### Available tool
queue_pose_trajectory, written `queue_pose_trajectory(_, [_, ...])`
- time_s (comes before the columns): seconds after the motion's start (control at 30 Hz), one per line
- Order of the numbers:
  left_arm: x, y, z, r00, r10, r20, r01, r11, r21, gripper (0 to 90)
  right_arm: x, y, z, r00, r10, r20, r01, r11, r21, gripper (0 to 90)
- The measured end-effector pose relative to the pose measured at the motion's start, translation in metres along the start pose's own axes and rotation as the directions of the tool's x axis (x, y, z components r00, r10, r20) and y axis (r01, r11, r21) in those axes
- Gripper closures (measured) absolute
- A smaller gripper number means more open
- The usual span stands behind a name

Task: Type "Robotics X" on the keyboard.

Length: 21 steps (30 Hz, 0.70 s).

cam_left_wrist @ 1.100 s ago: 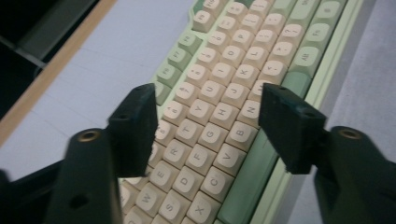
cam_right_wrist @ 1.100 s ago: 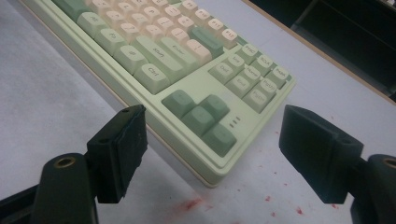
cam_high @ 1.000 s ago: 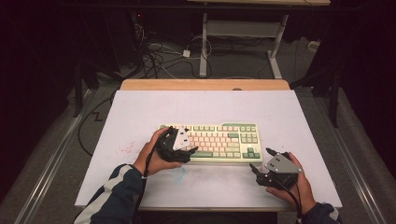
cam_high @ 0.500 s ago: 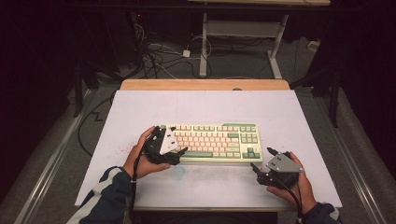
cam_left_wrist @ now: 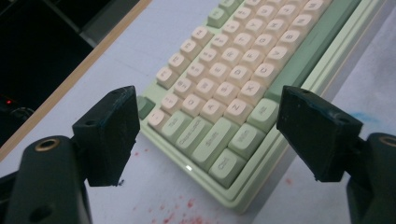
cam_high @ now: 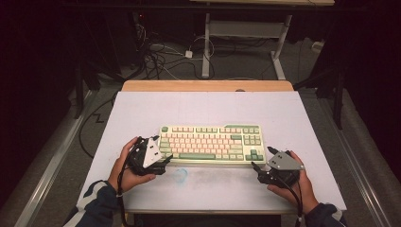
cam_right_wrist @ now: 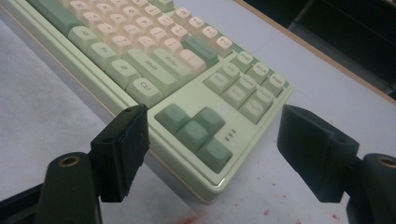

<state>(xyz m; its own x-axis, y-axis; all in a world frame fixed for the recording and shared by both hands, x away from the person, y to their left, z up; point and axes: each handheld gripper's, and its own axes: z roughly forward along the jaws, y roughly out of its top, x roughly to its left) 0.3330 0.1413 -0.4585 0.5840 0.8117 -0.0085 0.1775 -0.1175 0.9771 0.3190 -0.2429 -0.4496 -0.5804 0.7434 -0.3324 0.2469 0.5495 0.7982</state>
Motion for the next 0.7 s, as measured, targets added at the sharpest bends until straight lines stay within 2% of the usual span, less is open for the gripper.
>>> queue_pose_trajectory(0.03, [0.002, -0.001, -0.003, 1.0000, -0.007, -0.001, 0.007, 1.0000, 0.000, 20.2, 0.000, 0.000, 0.000, 1.0000, 0.000, 0.000, 0.000, 1.000, 0.000, 26.7])
queue_pose_trajectory(0.07, [0.005, -0.002, -0.005, 0.9999, -0.009, -0.009, 0.009, 1.0000, 0.000, 20.2, -0.002, 0.003, 0.002, 0.9991, 0.016, -0.040, -0.016, 1.000, 0.010, 26.2])
queue_pose_trajectory(0.13, [0.009, -0.005, -0.009, 0.9996, -0.019, -0.022, 0.019, 0.9998, 0.007, 20.2, -0.002, 0.003, 0.002, 0.9990, 0.013, -0.042, -0.012, 1.000, 0.006, 26.6])
queue_pose_trajectory(0.17, [0.011, -0.007, -0.011, 0.9993, -0.025, -0.027, 0.026, 0.9996, 0.010, 20.0, -0.003, 0.005, 0.004, 0.9978, 0.011, -0.066, -0.011, 1.000, -0.004, 26.9])
queue_pose_trajectory(0.2, [0.013, -0.008, -0.012, 0.9991, -0.030, -0.031, 0.030, 0.9994, 0.015, 20.0, -0.003, 0.005, 0.004, 0.9978, 0.011, -0.066, -0.011, 1.000, -0.004, 26.9])
queue_pose_trajectory(0.3, [0.017, -0.014, -0.016, 0.9982, -0.037, -0.048, 0.039, 0.9988, 0.029, 19.8, -0.003, 0.010, 0.006, 0.9939, 0.010, -0.110, -0.011, 1.000, -0.017, 32.0])
queue_pose_trajectory(0.33, [0.018, -0.015, -0.017, 0.9976, -0.046, -0.052, 0.048, 0.9983, 0.034, 19.8, -0.002, 0.011, 0.007, 0.9940, 0.001, -0.110, -0.002, 1.000, -0.010, 34.1])
queue_pose_trajectory(0.37, [0.019, -0.016, -0.018, 0.9971, -0.050, -0.057, 0.052, 0.9979, 0.037, 19.8, -0.003, 0.012, 0.011, 0.9917, 0.002, -0.129, -0.003, 1.000, -0.011, 38.7])
queue_pose_trajectory(0.4, [0.019, -0.017, -0.020, 0.9969, -0.052, -0.060, 0.055, 0.9977, 0.041, 19.8, -0.003, 0.012, 0.011, 0.9917, 0.002, -0.129, -0.003, 1.000, -0.011, 38.7])
queue_pose_trajectory(0.43, [0.019, -0.019, -0.021, 0.9966, -0.057, -0.060, 0.060, 0.9974, 0.041, 19.8, -0.004, 0.014, 0.014, 0.9906, 0.005, -0.136, -0.006, 1.000, 0.000, 44.3])
queue_pose_trajectory(0.5, [0.019, -0.021, -0.024, 0.9960, -0.064, -0.062, 0.067, 0.9966, 0.048, 19.8, -0.004, 0.016, 0.016, 0.9900, 0.003, -0.141, -0.003, 1.000, 0.002, 47.9])
queue_pose_trajectory(0.57, [0.019, -0.024, -0.028, 0.9952, -0.074, -0.064, 0.078, 0.9956, 0.052, 19.8, -0.005, 0.023, 0.019, 0.9896, 0.004, -0.144, -0.003, 1.000, 0.005, 57.0])
queue_pose_trajectory(0.63, [0.019, -0.026, -0.030, 0.9941, -0.085, -0.068, 0.089, 0.9942, 0.060, 19.8, -0.005, 0.029, 0.024, 0.9853, 0.006, -0.170, -0.006, 1.000, 0.001, 67.0])
queue_pose_trajectory(0.7, [0.018, -0.028, -0.033, 0.9941, -0.081, -0.073, 0.086, 0.9940, 0.068, 19.8, -0.003, 0.037, 0.031, 0.9859, -0.001, -0.167, 0.003, 1.000, 0.006, 74.8])
